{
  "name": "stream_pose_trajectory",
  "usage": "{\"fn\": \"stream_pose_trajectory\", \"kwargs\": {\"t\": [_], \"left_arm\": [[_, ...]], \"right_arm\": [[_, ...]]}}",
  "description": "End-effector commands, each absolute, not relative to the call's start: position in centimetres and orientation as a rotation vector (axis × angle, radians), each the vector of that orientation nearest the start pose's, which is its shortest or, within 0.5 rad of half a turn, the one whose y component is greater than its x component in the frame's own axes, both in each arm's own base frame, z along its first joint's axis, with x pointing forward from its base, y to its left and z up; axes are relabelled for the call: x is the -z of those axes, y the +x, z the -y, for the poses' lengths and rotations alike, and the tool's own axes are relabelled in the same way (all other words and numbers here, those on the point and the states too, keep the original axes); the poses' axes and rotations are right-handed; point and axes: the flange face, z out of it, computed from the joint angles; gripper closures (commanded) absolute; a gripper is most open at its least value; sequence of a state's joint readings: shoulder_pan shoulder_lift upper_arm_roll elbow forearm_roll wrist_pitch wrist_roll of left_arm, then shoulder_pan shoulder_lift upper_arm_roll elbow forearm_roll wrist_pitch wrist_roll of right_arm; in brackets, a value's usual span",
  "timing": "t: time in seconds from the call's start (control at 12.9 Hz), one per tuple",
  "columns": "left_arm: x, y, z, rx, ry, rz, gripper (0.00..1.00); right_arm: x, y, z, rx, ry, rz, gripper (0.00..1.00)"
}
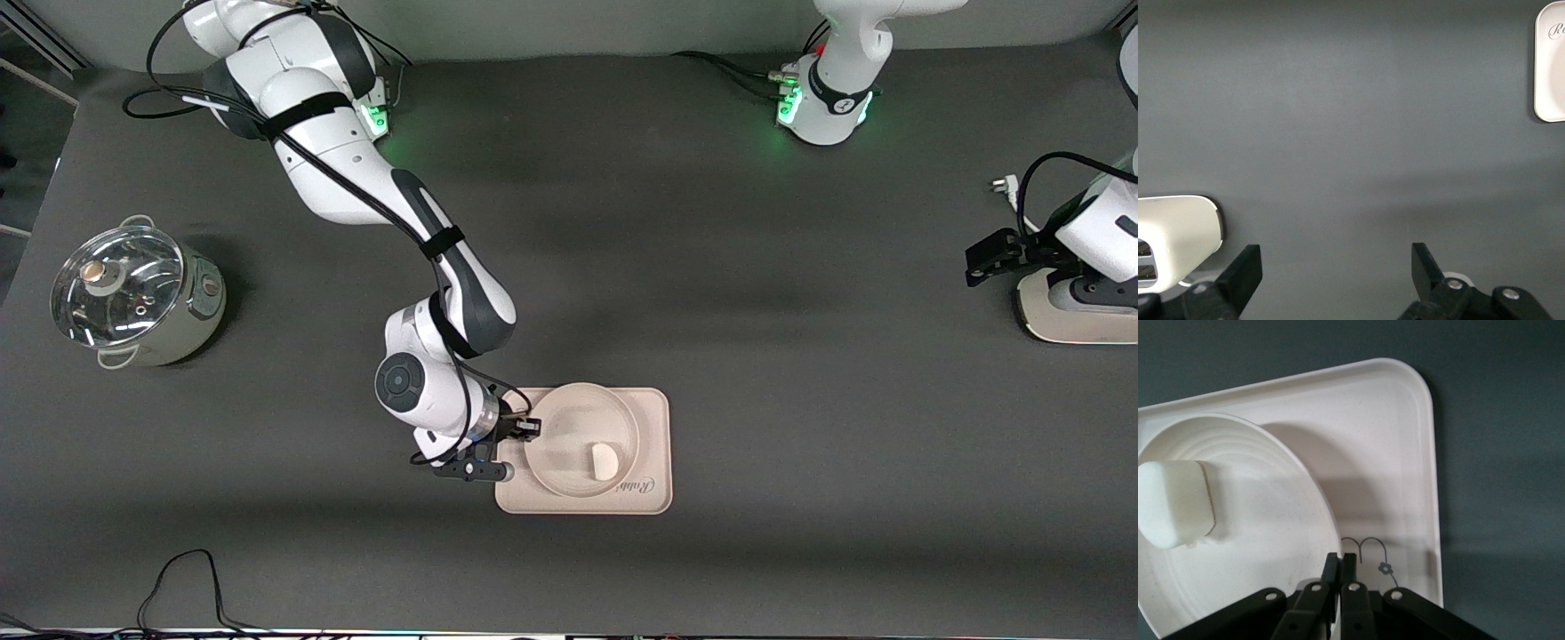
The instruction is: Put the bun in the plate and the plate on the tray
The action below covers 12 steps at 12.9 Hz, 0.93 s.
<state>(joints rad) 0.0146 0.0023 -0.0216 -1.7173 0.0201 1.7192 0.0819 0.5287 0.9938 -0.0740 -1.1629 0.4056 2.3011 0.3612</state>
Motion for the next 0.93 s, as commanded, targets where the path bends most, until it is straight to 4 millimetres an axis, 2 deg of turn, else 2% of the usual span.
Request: {"fn": "stream_pose_trajectory", "kwargs": {"t": [0.0,0.08,0.23,0.39,0.47,0.54,0.62,0.7,0.85], "left_arm": [[-57.0,56.7,-0.9,0.015,-3.120,-0.131,0.00],[-57.1,56.7,-1.0,0.020,-3.120,-0.124,0.00],[-57.7,56.9,-0.1,0.046,-3.112,-0.146,0.00],[-57.6,56.9,0.0,0.037,-3.113,-0.146,0.00],[-57.6,56.9,-0.1,0.037,-3.113,-0.151,0.00],[-57.5,56.9,-0.1,0.034,-3.113,-0.151,0.00],[-57.6,56.9,0.0,0.037,-3.112,-0.153,0.00],[-57.7,56.9,0.1,0.039,-3.112,-0.151,0.00],[-57.6,57.2,0.2,0.046,-3.112,-0.158,0.00]], "right_arm": [[-19.9,69.1,-37.1,0.067,-2.811,-0.155,1.00],[-19.6,68.9,-37.2,0.068,-2.810,-0.156,1.00],[-19.3,68.8,-37.2,0.070,-2.813,-0.158,1.00],[-19.2,68.7,-37.3,0.069,-2.813,-0.159,0.74],[-19.2,68.7,-37.3,0.069,-2.813,-0.161,0.51],[-19.3,68.8,-37.2,0.070,-2.811,-0.167,0.35],[-19.5,68.8,-37.2,0.073,-2.809,-0.170,0.00],[-20.1,69.1,-36.9,0.079,-2.806,-0.175,0.00],[-23.6,69.4,-36.8,0.103,-2.787,-0.170,0.00]]}}
